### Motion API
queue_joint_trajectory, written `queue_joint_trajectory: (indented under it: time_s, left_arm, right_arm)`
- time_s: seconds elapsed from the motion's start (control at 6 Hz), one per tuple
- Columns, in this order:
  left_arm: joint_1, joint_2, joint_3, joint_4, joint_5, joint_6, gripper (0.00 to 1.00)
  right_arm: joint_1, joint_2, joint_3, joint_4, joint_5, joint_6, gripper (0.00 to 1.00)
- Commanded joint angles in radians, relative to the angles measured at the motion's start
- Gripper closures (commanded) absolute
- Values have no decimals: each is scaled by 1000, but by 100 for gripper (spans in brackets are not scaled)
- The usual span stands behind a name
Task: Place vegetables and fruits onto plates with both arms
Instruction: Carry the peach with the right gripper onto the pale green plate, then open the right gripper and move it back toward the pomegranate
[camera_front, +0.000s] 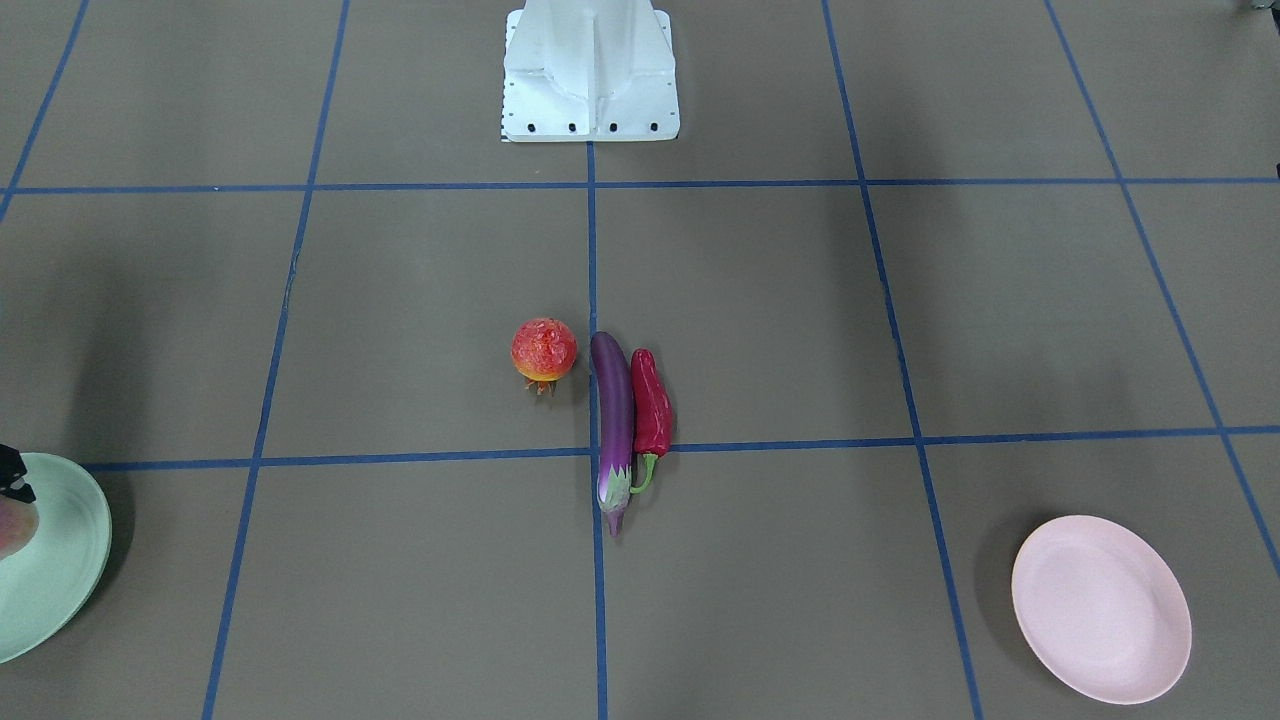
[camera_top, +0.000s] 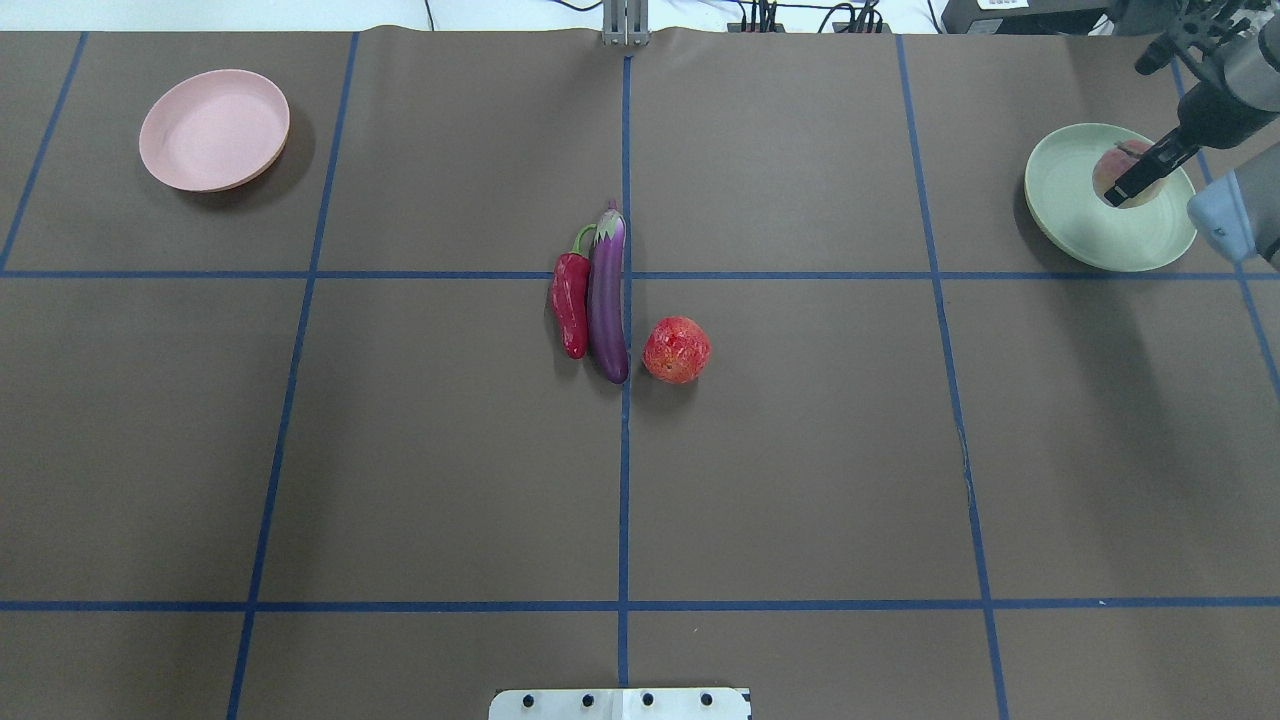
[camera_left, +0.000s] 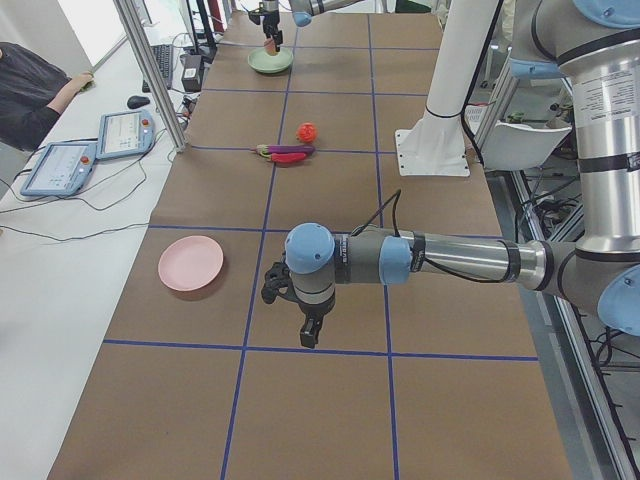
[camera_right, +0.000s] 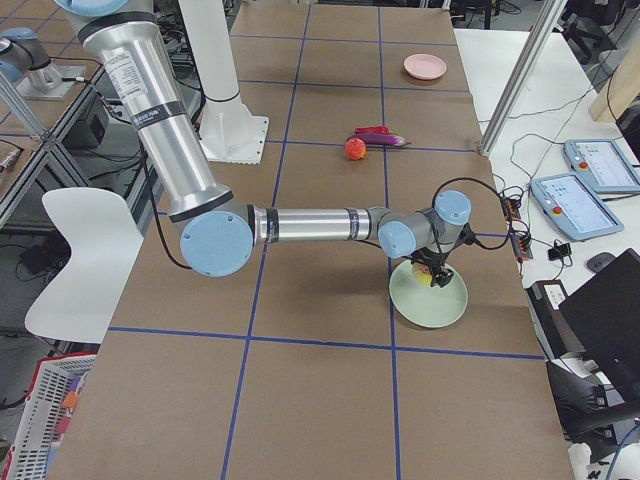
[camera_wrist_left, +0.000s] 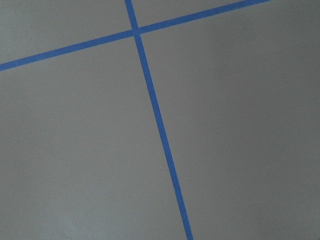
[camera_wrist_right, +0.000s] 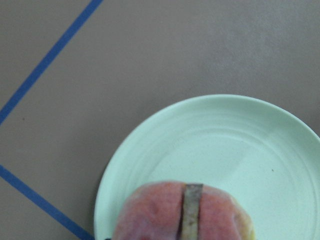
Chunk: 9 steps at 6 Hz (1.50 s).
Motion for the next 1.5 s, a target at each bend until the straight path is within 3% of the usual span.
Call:
queue_joint_trajectory:
  time_s: [0.0, 0.33, 0.5, 0.67, 0.83, 1.0, 1.33]
  left_arm:
    - [0, 0, -2, 0, 0, 1, 0]
    - [0, 0, -3, -2, 0, 3, 0]
    - [0, 0, -2, 0, 0, 3, 0]
    - [0, 0, -2, -2, 0, 3, 0]
    - [2, 0, 0, 0, 0, 3, 0]
    - [0, -2, 0, -2, 0, 3, 0]
    - [2, -2, 2, -2, 0, 3, 0]
  right_arm:
    - [7, -10, 28, 8, 9, 103, 1]
    - [-77, 12, 258, -6, -4, 519, 1]
    - [-216, 44, 358, -20, -105, 758, 1]
    - [-375, 147, 415, -138, -240, 936, 1]
    - [-515, 287, 411, -270, -363, 1064, 1]
    - [-618, 356, 404, -321, -463, 1149, 1]
    - [-731, 363, 398, -322, -568, 1205, 1]
